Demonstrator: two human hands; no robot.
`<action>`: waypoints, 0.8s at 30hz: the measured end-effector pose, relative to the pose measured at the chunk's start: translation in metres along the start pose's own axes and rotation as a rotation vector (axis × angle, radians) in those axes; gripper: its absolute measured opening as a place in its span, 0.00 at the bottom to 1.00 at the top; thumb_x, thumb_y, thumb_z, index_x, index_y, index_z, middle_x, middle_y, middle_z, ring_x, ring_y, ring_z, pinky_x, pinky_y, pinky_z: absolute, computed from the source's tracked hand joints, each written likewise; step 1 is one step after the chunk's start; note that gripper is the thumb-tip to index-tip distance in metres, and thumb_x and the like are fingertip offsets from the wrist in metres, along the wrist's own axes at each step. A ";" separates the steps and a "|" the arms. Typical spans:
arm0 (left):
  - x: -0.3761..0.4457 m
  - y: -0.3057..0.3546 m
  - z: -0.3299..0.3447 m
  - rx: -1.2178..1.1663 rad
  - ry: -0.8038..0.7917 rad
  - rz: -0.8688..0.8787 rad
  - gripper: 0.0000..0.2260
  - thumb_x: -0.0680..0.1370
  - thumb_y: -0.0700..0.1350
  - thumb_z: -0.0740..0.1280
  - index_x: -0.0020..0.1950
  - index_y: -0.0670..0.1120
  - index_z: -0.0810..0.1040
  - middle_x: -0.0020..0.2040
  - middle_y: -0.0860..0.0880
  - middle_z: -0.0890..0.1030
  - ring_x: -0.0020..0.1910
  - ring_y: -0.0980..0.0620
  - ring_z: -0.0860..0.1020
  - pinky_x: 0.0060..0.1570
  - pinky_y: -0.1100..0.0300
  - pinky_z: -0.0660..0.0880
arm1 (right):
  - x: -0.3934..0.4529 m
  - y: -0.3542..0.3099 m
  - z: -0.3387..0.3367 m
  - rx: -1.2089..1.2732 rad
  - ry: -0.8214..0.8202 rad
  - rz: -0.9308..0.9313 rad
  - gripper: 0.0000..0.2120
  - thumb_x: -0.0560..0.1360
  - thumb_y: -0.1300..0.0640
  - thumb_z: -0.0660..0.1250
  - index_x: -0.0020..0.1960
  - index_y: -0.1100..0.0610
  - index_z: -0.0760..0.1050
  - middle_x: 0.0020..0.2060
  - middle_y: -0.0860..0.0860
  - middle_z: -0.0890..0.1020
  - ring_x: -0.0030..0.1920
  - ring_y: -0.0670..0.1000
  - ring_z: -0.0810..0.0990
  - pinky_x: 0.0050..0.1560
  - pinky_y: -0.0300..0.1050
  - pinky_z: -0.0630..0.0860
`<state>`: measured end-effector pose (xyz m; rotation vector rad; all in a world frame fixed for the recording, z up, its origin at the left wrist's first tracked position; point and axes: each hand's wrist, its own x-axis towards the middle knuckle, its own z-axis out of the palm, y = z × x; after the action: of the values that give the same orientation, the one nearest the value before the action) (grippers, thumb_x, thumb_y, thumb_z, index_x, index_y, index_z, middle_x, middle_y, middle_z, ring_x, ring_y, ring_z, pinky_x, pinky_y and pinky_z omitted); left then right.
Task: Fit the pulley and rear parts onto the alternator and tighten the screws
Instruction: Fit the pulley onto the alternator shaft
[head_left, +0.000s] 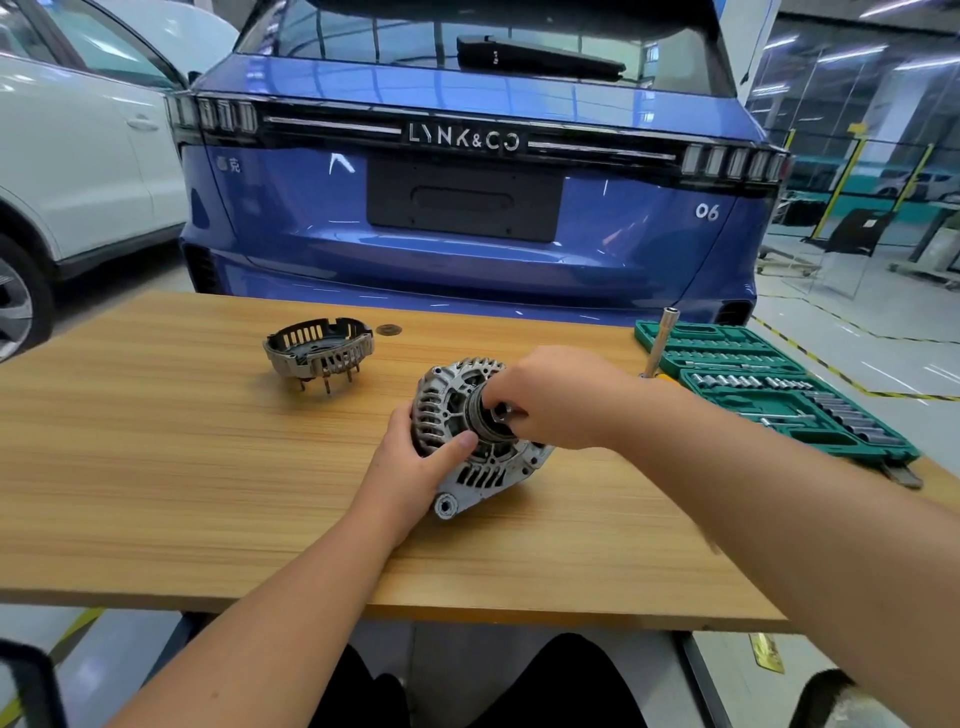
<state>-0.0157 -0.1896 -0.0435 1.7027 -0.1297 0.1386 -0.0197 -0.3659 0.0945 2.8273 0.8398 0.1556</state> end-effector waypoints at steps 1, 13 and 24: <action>0.000 0.000 0.000 -0.002 0.000 -0.002 0.23 0.63 0.69 0.75 0.50 0.79 0.66 0.51 0.66 0.81 0.49 0.67 0.81 0.48 0.58 0.79 | -0.001 0.001 0.001 0.004 0.015 -0.015 0.05 0.79 0.56 0.64 0.50 0.51 0.78 0.36 0.47 0.79 0.35 0.49 0.77 0.30 0.46 0.75; 0.000 -0.001 0.000 -0.022 -0.002 -0.006 0.22 0.64 0.68 0.75 0.51 0.78 0.66 0.50 0.70 0.80 0.48 0.67 0.81 0.45 0.62 0.78 | 0.007 -0.002 0.019 -0.018 0.079 0.212 0.15 0.79 0.43 0.63 0.38 0.50 0.74 0.29 0.46 0.76 0.28 0.48 0.74 0.26 0.41 0.68; 0.002 -0.003 -0.001 0.004 -0.003 -0.007 0.26 0.63 0.70 0.76 0.54 0.76 0.66 0.54 0.64 0.81 0.51 0.66 0.81 0.50 0.56 0.80 | -0.003 0.005 0.009 -0.073 0.097 -0.033 0.08 0.75 0.48 0.66 0.43 0.52 0.74 0.30 0.47 0.75 0.28 0.48 0.70 0.25 0.41 0.63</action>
<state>-0.0133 -0.1879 -0.0462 1.7076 -0.1252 0.1310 -0.0183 -0.3726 0.0868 2.7551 0.8814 0.3139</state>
